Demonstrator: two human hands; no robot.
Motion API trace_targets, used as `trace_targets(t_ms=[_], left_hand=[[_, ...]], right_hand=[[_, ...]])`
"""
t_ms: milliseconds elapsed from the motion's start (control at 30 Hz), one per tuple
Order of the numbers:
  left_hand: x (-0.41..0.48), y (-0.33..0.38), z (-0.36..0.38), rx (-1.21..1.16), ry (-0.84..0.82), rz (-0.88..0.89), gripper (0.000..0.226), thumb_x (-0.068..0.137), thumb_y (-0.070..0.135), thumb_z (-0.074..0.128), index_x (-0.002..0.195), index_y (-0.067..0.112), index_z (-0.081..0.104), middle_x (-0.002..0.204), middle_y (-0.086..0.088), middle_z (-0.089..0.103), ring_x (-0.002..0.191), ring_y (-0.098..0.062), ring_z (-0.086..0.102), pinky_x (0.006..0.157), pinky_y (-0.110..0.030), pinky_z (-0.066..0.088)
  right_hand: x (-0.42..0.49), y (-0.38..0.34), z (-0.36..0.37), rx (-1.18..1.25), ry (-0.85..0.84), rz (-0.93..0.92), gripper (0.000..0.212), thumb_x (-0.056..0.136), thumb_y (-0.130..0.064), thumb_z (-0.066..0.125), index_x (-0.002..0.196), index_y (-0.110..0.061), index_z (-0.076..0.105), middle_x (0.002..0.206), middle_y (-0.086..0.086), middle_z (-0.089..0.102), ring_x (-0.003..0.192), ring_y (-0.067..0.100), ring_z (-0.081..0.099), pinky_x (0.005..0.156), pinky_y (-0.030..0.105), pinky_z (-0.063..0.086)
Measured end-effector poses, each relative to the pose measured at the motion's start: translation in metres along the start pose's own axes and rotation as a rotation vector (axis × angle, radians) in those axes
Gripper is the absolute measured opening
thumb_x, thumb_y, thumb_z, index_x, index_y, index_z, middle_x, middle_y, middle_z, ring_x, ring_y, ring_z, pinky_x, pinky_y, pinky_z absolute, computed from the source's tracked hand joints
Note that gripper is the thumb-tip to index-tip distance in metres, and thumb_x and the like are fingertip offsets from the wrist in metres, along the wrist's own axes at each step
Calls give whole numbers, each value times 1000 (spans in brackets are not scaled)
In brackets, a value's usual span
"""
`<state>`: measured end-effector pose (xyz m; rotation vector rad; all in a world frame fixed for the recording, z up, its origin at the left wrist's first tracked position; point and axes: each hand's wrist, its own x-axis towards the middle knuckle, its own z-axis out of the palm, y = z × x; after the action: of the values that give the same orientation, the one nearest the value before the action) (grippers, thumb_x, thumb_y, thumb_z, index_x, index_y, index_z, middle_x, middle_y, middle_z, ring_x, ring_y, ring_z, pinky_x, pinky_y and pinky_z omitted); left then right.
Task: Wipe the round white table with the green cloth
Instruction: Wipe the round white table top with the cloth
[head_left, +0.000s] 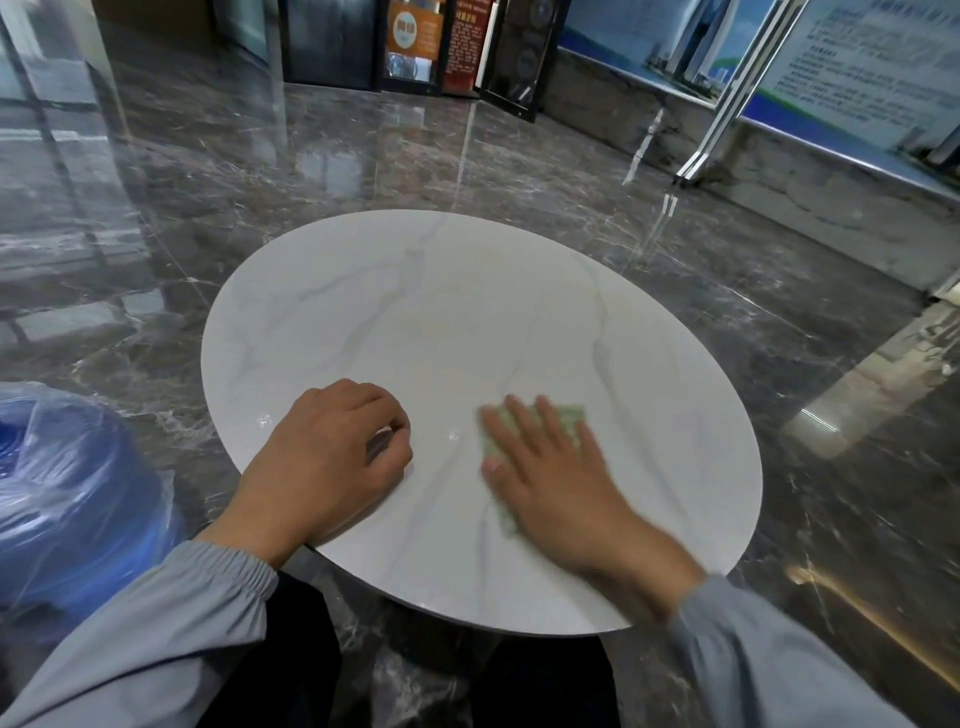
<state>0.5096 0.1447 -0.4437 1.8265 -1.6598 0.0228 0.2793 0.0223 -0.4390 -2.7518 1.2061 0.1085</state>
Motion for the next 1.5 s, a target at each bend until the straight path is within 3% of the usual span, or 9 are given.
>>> trace_targets(t_ms=[167,267,467,733,900,1033,1167,1300,1500], left_hand=[[1,0,2,13,15,4,24,94,36,54,88,21,73,96,10,72,91,-21,65,83,-46,50],[0,0,1,11,16,6,20,94,33,57,89,22,73,97,11,71,92,-19,64,84,-44,49],[0,1,0,21,16,1,20,94,32,57,91,21,74,100,10,72,93,-20,63,86,-41,47],[1,0,1,28,32,7,19,94,30,59,91,20,75,100,8,73,93,-22,63,85,-42,47],[0,-2,3,11,23,25,20,94,31,58,92,20,74,101,8,72,94,-21,63,86,-44,48],[0,-4,4,15,33,29,17,95,29,60,91,21,74,100,8,72,93,-21,62,85,-44,48],[-1,-4,3,26,34,24,7,97,21,69,92,20,74,101,7,72,95,-23,62,86,-46,47],[1,-5,2,38,2,12,22,95,35,56,93,21,74,100,6,72,95,-24,62,85,-47,48],[3,-2,1,54,-35,7,25,94,40,52,94,25,71,101,9,70,97,-24,60,87,-47,49]], right_hand=[[-68,-11,16,96,40,-316,54,106,-70,12,157,-62,-4,168,-30,-13,155,3,-21,120,35,-20],[-28,31,-2,69,0,-151,54,101,-73,7,153,-67,-8,162,-38,-21,152,-2,-25,124,36,-14],[33,43,-18,75,-53,207,60,107,-59,15,162,-50,-5,173,-14,-11,159,17,-16,125,54,-9],[-85,-40,15,110,15,-244,55,104,-71,7,154,-63,-12,167,-29,-19,152,1,-30,118,35,-25],[-75,50,-2,64,-14,52,54,97,-76,3,148,-72,-13,165,-34,-17,153,1,-25,126,39,-9],[-51,72,-6,21,-51,307,61,100,-66,8,156,-59,-13,171,-20,-14,157,11,-19,126,48,-7],[-69,-8,15,43,39,66,57,96,-71,-3,149,-66,-23,165,-26,-24,153,7,-30,123,45,-19],[-93,-48,23,108,83,-108,56,103,-71,7,155,-62,-11,169,-26,-14,152,1,-30,120,38,-24],[-81,78,-4,109,36,203,60,101,-70,16,159,-59,3,170,-27,-1,158,4,-11,126,39,-3]])
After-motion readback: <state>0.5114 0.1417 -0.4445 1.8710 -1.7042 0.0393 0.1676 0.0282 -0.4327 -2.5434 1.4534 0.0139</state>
